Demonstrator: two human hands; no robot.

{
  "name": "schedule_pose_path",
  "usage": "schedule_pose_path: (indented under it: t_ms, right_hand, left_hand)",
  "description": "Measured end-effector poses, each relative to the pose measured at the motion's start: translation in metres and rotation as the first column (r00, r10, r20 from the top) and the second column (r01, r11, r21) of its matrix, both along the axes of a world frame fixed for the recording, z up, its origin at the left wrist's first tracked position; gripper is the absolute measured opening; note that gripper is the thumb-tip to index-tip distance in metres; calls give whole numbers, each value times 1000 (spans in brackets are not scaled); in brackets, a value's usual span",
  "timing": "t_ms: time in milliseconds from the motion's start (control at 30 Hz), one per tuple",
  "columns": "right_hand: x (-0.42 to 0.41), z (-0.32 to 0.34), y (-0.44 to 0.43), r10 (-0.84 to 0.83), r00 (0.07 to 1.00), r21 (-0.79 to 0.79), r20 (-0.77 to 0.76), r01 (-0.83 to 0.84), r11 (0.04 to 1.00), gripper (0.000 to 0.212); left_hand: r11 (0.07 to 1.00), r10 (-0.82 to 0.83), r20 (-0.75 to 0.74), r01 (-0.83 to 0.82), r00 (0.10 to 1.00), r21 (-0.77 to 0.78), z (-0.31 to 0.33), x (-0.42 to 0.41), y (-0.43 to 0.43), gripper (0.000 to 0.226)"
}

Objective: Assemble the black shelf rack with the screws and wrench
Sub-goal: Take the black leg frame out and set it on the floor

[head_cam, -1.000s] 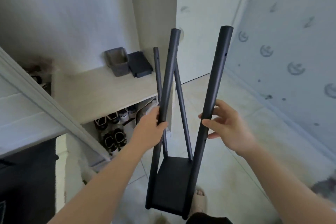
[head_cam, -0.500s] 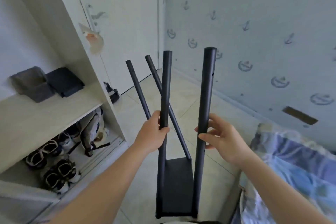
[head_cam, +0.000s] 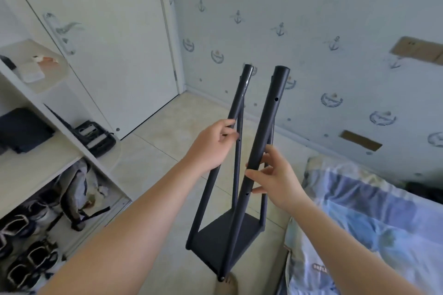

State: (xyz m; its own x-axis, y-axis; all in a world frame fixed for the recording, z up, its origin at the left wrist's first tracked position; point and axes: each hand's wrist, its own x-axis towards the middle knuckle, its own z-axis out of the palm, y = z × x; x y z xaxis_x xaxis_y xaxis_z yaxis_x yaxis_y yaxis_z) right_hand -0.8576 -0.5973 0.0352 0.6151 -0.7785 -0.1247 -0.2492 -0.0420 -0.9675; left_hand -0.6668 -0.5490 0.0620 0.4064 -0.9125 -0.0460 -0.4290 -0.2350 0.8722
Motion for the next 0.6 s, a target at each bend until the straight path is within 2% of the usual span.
schedule_pose_path:
  t_ms: [67,133,200,300,400,500,600]
  right_hand:
    - [-2,-9,-10,-16,1000,-2,-10,16,1000,45]
    - [-3,-16,-20,-35,999,-12,-42,34,999,45]
    - [-4,-23,-29,-53,995,-35,-80,50,998,47]
    - [-8,-32,-39,-90,989,-58,-121,83,995,54]
    - [-14,-40,-46,-116,985,-37,-127,112,993,53]
    - [-20,-42,-56,-96,984,-47,-147,90,995,43]
    - [-25,-43,-75,-151,979,-63,-135,143,988,41]
  left_hand:
    - [988,-148,-60,145,987,-57,18,-18,-20,32]
    - [969,-234,-101,223,967,-108,32,-34,-38,24]
    - [970,-223,-72,213,972,-116,38,-44,-55,18]
    - [982,-173,26,175,985,-70,36,-50,-75,25]
    - [979,-202,-12,202,979,-41,31,-50,-88,24]
    - [982,-188,-33,187,982,-37,24,-42,-91,21]
    - [982,-189,-62,188,980,-22,15,-27,-86,21]
